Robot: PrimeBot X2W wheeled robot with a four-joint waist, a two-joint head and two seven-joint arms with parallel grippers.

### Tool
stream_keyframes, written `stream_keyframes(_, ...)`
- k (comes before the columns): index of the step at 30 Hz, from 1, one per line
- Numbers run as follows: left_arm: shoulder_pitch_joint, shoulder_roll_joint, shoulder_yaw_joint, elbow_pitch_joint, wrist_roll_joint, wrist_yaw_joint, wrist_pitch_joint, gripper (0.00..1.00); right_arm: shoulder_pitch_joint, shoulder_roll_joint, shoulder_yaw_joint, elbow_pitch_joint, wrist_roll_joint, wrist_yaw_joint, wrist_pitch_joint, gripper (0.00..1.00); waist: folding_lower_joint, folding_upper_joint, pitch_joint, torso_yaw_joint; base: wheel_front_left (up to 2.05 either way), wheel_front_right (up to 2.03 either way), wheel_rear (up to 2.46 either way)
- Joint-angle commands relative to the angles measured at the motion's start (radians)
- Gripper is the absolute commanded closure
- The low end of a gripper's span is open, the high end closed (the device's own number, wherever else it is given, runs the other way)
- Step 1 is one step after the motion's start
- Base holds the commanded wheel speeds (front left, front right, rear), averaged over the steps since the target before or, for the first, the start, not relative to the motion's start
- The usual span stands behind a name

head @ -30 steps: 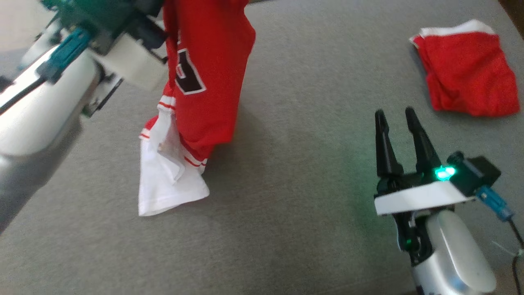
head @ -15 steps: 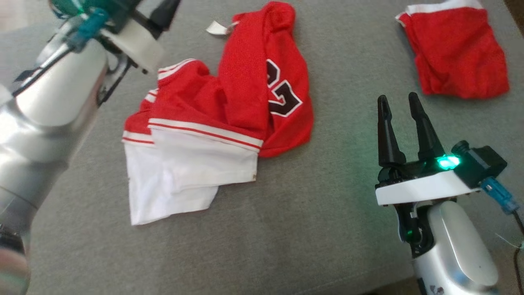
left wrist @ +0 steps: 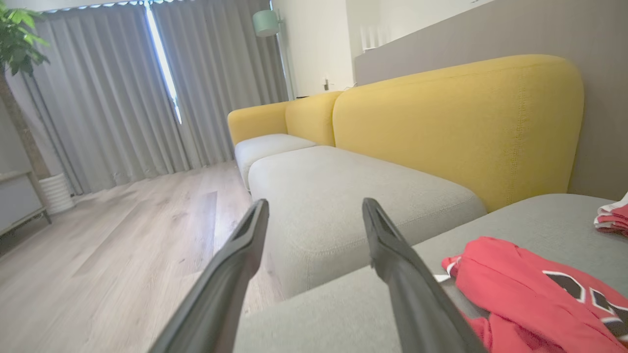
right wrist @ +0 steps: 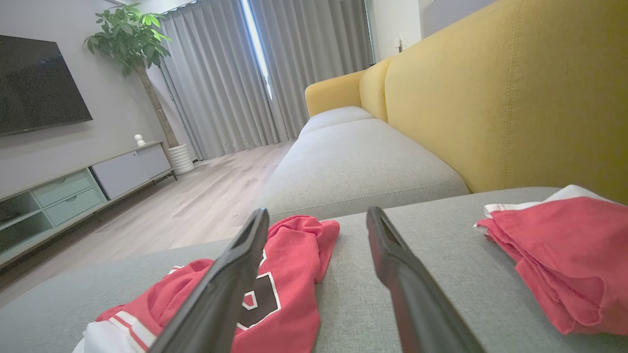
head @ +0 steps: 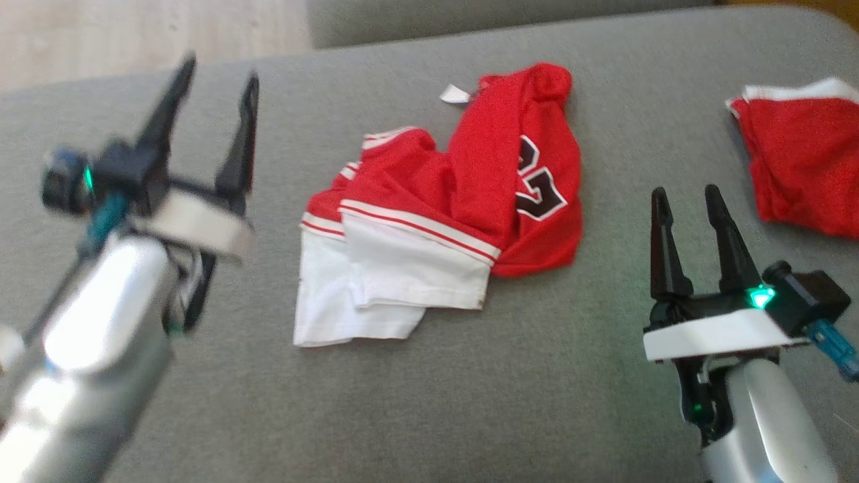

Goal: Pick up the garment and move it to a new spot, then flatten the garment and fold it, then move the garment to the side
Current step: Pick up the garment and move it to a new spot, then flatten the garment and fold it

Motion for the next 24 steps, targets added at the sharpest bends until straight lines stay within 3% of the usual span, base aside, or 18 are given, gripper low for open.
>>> stream_keyframes(1, 0.012, 0.035, 0.065, -0.048, -0.005, 0.015, -0.006, 0.00, -0.006, -0.002, 0.014, -0.028, -0.010, -0.001, -0.011, 0.00, 0.0001, 0.0000, -0.051, 0.048, 0.00, 0.00, 0.00)
stream_keyframes(7, 0.273, -0.022, 0.167, -0.184, 0.003, 0.064, -0.006, 0.00, 0.038, -0.002, -0.004, -0.035, -0.021, -0.001, -0.011, 0.00, 0.0001, 0.0000, -0.104, 0.088, 0.00, 0.00, 0.00)
stream_keyframes(12, 0.474, -0.115, 0.264, -0.262, 0.057, 0.076, -0.006, 0.00, 0.082, -0.002, 0.002, -0.039, -0.018, -0.001, -0.011, 0.00, 0.0001, 0.0000, -0.137, 0.102, 0.00, 0.00, 0.00)
stream_keyframes(17, 0.559, -0.177, 0.326, -0.285, 0.122, 0.047, -0.006, 0.00, 0.093, -0.002, 0.010, -0.045, -0.009, -0.001, -0.011, 0.00, 0.0001, 0.0000, -0.132, 0.099, 0.00, 0.00, 0.00)
stream_keyframes(24, 0.558, -0.229, 0.381, -0.266, 0.186, -0.020, -0.006, 0.00, 0.081, -0.002, 0.017, -0.046, -0.008, -0.001, -0.011, 0.00, 0.0001, 0.0000, -0.105, 0.081, 0.00, 0.00, 0.00)
